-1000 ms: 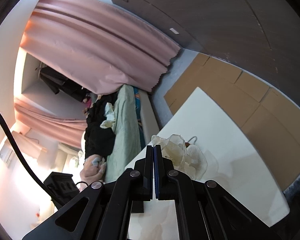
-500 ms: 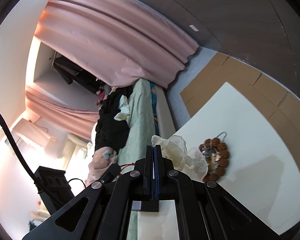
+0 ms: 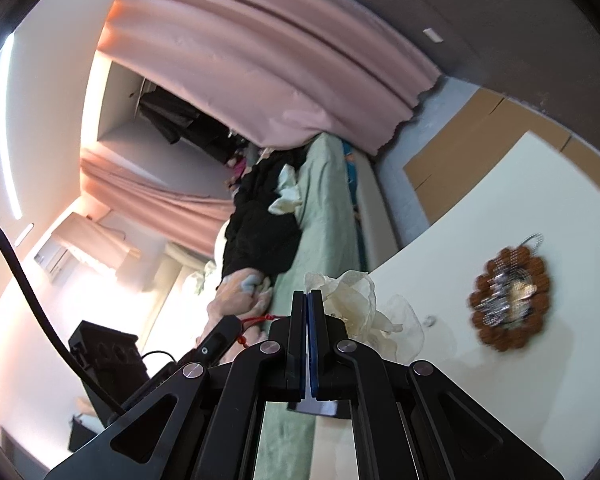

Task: Organize jewelry
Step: 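Drop the pouch into the black box with the right gripper while the left carries the red string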

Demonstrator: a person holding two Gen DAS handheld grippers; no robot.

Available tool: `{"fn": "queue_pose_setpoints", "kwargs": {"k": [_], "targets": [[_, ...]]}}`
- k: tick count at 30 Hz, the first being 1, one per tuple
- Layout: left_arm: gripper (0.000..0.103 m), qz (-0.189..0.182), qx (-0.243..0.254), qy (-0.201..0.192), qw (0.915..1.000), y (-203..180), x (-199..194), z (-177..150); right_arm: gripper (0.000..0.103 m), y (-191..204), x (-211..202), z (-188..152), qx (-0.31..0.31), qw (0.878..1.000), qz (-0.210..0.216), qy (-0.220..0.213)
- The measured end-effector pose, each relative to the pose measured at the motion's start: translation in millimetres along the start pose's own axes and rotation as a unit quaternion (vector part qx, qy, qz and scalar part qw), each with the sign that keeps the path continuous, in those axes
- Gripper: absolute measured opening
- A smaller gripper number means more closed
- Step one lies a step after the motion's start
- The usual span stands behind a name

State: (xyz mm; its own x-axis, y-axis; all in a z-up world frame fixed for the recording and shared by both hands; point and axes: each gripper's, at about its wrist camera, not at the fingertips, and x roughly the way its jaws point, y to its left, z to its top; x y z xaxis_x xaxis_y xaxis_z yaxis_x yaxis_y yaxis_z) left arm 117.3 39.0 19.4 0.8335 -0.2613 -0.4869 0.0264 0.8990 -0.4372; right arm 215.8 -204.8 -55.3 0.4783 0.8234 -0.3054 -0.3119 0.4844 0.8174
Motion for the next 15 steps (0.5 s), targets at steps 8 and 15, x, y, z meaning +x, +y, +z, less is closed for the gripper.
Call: {"fn": "queue_pose_setpoints", "kwargs": {"k": [8, 15], "targets": [[0.003, 0.021, -0.012, -0.013, 0.9996, 31.0, -20.9, 4.5, 0.003, 15.7, 48.6, -22.8, -0.004, 0.999, 0.023, 0.042], [0.003, 0.038, -0.026, -0.011, 0.9989, 57.4, -30.7, 4.6, 0.003, 24.4, 86.0, -42.6, -0.004, 0.996, 0.041, 0.082]]}}
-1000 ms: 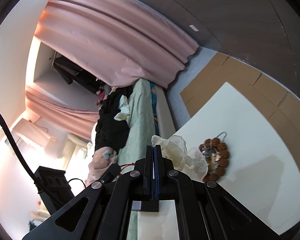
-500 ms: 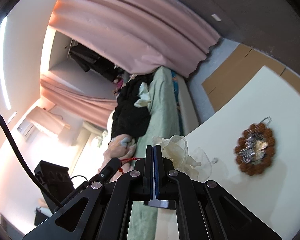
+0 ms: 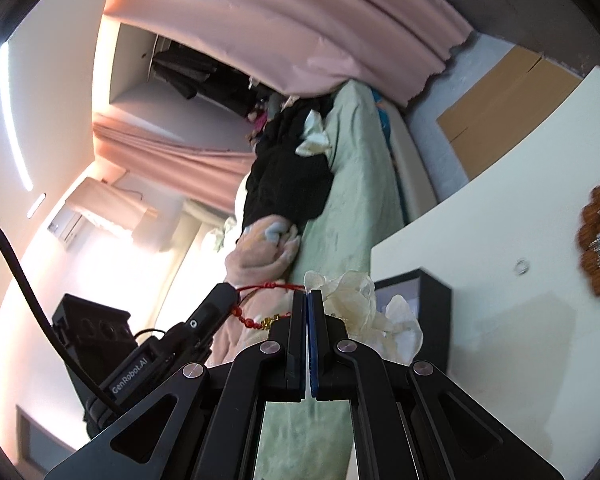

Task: Organize jewelry
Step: 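Drop the pouch into the black box with the right gripper while the left carries the red string, then release the red string into the black box with the left gripper, then grasp the brown seed-bead bracelet with silver charms with the left gripper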

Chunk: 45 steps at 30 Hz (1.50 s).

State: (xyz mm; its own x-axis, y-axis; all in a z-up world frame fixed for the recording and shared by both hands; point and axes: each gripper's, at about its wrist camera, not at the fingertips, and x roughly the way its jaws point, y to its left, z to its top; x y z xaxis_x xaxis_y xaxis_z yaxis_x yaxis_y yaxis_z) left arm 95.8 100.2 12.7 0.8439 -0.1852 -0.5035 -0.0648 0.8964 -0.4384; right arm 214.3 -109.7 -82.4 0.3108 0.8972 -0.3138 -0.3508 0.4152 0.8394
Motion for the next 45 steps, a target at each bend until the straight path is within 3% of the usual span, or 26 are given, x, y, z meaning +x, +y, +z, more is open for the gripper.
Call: {"fn": "queue_pose_setpoints", "kwargs": {"k": [3, 5, 7, 9, 18, 24, 26, 28, 30, 34, 45], "targets": [[0.003, 0.004, -0.006, 0.000, 1.0000, 8.2, -3.6, 0.7, 0.003, -2.7, 19.2, -6.1, 0.011, 1.000, -0.001, 0.015], [0.003, 0.005, -0.009, 0.002, 0.9999, 12.6, -3.6, 1.5, 0.013, -5.8, 33.5, -9.1, 0.017, 0.999, -0.011, 0.038], [0.003, 0.005, -0.013, 0.006, 0.9999, 15.0, -1.9, 1.8, 0.063, -10.2, 42.6, -10.6, 0.028, 0.998, -0.029, 0.051], [0.003, 0.003, -0.016, 0.013, 0.9998, 16.2, 1.0, 0.2, 0.071, -14.1, 38.1, -11.3, 0.033, 0.998, -0.052, 0.033], [0.003, -0.010, -0.007, 0.043, 0.9990, 6.7, 13.6, -9.8, 0.071, -17.4, 4.4, 3.3, 0.036, 0.997, -0.073, -0.004], [0.006, -0.005, -0.039, 0.098, 0.9944, 9.4, 33.6, -15.5, 0.071, -17.5, -11.4, 10.4, 0.033, 0.996, -0.084, -0.015], [0.015, 0.004, -0.053, 0.108, 0.9927, 12.5, 37.8, -16.9, 0.071, -16.9, -18.8, 11.4, 0.030, 0.996, -0.085, -0.020], [0.058, 0.008, -0.060, 0.104, 0.9927, 13.2, 38.4, -17.1, 0.071, -16.6, -28.0, 13.6, 0.027, 0.996, -0.085, -0.026], [0.071, 0.002, -0.070, 0.083, 0.9941, 13.0, 34.2, -16.2, 0.071, -17.3, -38.1, 15.2, 0.024, 0.995, -0.087, -0.032], [0.071, -0.003, -0.060, 0.070, 0.9957, 3.1, 33.0, -13.5, 0.071, -19.3, -59.7, 19.8, 0.021, 0.994, -0.091, -0.047], [0.071, -0.027, -0.014, 0.085, 0.9959, -42.1, 57.9, -24.1, 0.071, -38.5, -115.6, 30.9, 0.041, 0.985, -0.138, -0.095]]}}
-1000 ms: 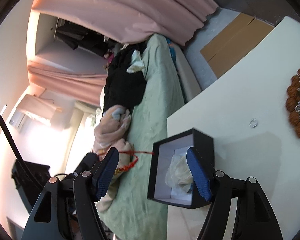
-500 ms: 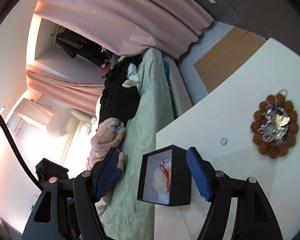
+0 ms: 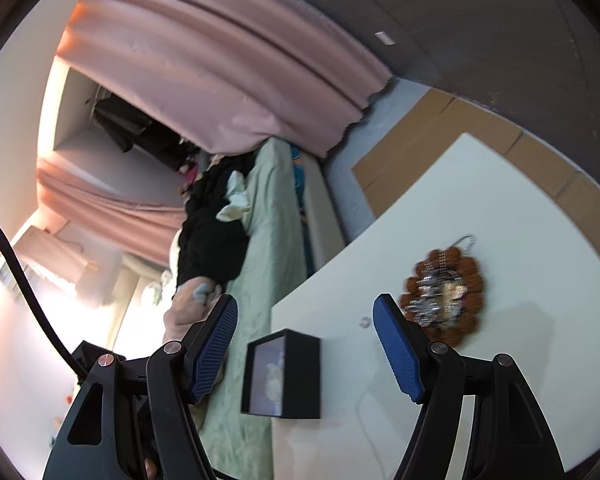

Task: Organize jewelry
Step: 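Grasp the brown seed-bead bracelet with silver charms with the left gripper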

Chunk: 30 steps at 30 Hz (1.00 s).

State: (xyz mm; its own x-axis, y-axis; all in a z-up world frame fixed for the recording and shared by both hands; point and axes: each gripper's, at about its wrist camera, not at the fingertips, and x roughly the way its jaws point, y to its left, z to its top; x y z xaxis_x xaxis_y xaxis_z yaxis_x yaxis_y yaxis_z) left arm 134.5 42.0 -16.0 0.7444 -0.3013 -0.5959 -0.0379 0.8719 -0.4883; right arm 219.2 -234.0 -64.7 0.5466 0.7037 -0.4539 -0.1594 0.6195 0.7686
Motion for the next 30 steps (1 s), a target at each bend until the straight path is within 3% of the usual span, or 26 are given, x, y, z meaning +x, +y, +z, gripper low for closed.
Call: {"fn": "queue_pose_setpoints", "kwargs": {"k": [11, 18, 25, 30], "targets": [[0.071, -0.010, 0.035, 0.026, 0.9990, -36.7, 35.9, -13.3, 0.071, -25.5, -12.5, 5.7, 0.027, 0.998, -0.052, 0.010], [0.060, -0.004, 0.078, 0.044, 0.9960, -66.6, 63.1, -25.5, 0.066, -48.3, -21.4, 8.3, 0.067, 0.995, -0.070, 0.016], [0.055, 0.015, 0.154, 0.083, 0.9844, -105.0, 99.9, -41.9, 0.055, -71.9, -26.4, 11.7, 0.096, 0.989, -0.106, 0.028], [0.052, 0.046, 0.190, 0.111, 0.9745, -116.2, 124.9, -51.6, 0.052, -83.7, -30.9, 14.7, 0.119, 0.987, -0.104, 0.031]]}}
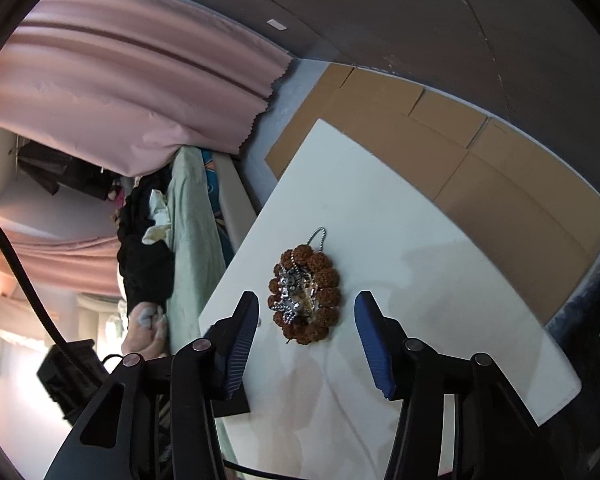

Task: Organize jewelry
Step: 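Grasp the brown seed-bead bracelet with silver charms with the left gripper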

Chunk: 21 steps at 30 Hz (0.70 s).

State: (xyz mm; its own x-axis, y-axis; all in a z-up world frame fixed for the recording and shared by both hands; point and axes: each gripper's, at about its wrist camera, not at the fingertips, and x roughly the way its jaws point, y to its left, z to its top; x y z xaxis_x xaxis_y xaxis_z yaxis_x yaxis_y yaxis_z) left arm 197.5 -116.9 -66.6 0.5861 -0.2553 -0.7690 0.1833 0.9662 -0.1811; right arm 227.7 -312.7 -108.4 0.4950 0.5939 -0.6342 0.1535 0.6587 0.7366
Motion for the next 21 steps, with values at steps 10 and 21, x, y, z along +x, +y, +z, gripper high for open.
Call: {"fn": "queue_pose_setpoints", "kwargs": {"k": [10, 21], "targets": [[0.042, 0.070, 0.071, 0.049, 0.9938, -9.8, 47.9, 2.7, 0.052, -17.6, -8.1, 8.0, 0.038, 0.999, 0.024, 0.003], [0.036, 0.145, 0.159, 0.041, 0.9758, -30.3, 68.9, 4.1, 0.052, -18.9, -3.2, 10.8, 0.039, 0.999, 0.032, 0.017]]}}
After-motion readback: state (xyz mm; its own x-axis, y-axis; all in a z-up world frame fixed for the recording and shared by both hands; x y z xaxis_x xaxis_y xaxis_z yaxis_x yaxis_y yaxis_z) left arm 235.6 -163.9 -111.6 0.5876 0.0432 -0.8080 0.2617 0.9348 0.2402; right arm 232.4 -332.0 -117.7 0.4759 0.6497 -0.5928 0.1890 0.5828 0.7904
